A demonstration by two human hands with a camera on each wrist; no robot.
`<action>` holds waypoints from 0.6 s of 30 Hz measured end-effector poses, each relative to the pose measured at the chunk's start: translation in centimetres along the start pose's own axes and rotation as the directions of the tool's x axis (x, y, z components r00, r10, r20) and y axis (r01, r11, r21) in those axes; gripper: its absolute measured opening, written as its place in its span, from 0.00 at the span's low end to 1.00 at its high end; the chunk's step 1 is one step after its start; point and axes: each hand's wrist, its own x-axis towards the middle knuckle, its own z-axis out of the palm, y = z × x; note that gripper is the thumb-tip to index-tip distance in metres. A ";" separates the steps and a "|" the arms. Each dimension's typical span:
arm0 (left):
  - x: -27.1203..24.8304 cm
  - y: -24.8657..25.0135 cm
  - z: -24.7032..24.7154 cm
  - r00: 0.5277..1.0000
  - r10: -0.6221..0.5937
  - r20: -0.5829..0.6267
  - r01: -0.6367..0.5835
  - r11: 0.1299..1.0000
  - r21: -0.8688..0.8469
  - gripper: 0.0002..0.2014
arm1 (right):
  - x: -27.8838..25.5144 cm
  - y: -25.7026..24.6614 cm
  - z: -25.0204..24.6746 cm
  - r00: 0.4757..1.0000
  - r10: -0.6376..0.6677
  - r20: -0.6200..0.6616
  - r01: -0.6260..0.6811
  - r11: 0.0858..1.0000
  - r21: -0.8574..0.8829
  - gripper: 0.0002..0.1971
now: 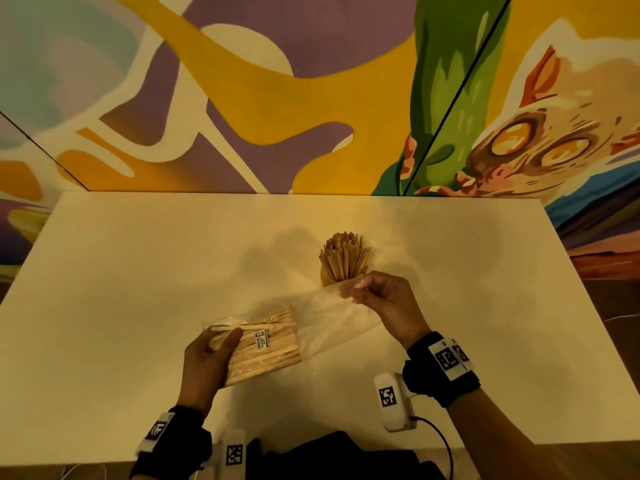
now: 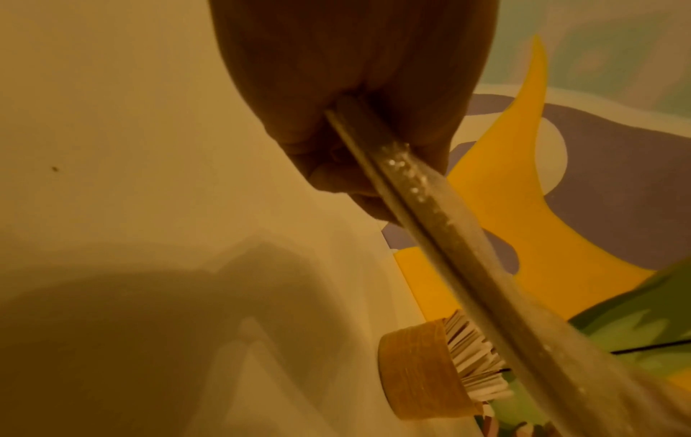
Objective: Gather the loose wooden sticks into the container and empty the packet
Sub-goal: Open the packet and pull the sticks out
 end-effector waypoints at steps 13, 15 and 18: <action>0.6 0.9 -0.3 1.000 -0.027 0.009 0.028 0.994 -0.106 0.06 | -1.9 2.6 0.5 0.751 0.501 0.430 -0.648 0.684 0.335 0.11; 0.6 0.6 -0.2 1.000 -0.011 0.024 0.013 0.996 -0.086 0.07 | -2.0 2.6 1.1 0.771 0.496 0.400 -0.603 0.771 0.206 0.10; 0.4 0.6 0.3 0.996 0.020 0.084 -0.017 0.999 -0.043 0.07 | -1.9 2.4 2.1 0.813 0.463 0.352 -0.509 0.860 0.044 0.06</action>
